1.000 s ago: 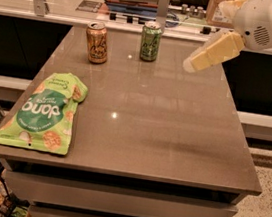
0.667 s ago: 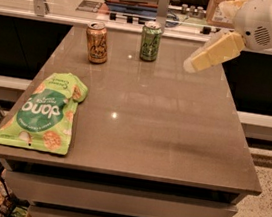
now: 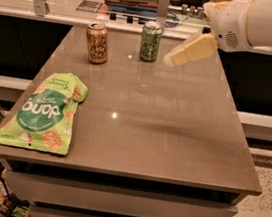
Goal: Knock orange can over
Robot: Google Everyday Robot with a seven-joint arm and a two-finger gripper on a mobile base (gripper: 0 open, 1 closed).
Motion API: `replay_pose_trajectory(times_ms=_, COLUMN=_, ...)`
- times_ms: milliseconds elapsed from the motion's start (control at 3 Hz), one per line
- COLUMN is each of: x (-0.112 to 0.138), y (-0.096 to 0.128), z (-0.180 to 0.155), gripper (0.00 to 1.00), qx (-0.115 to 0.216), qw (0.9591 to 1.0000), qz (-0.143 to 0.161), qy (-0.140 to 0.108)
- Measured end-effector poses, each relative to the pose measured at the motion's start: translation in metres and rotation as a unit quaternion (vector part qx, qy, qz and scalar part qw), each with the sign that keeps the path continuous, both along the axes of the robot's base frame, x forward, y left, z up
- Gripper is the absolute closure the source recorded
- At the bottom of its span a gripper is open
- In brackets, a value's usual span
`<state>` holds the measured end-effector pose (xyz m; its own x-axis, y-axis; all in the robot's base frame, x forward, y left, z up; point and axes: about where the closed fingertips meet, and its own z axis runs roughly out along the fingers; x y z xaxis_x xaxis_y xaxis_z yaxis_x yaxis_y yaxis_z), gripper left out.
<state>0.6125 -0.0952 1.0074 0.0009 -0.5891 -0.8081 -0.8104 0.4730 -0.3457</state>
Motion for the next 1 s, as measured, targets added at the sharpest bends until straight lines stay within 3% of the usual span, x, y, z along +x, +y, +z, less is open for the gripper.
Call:
replay_pose_trajectory(times_ms=333, x=0.025, y=0.023, z=-0.011, gripper=0.0, qx=0.035, qw=0.9992, qz=-0.006, qy=-0.021)
replay_pose_trajectory(times_ms=1000, x=0.062, y=0.069, z=-0.02, gripper=0.0, qx=0.103, qw=0.993, qz=-0.014, qy=-0.056)
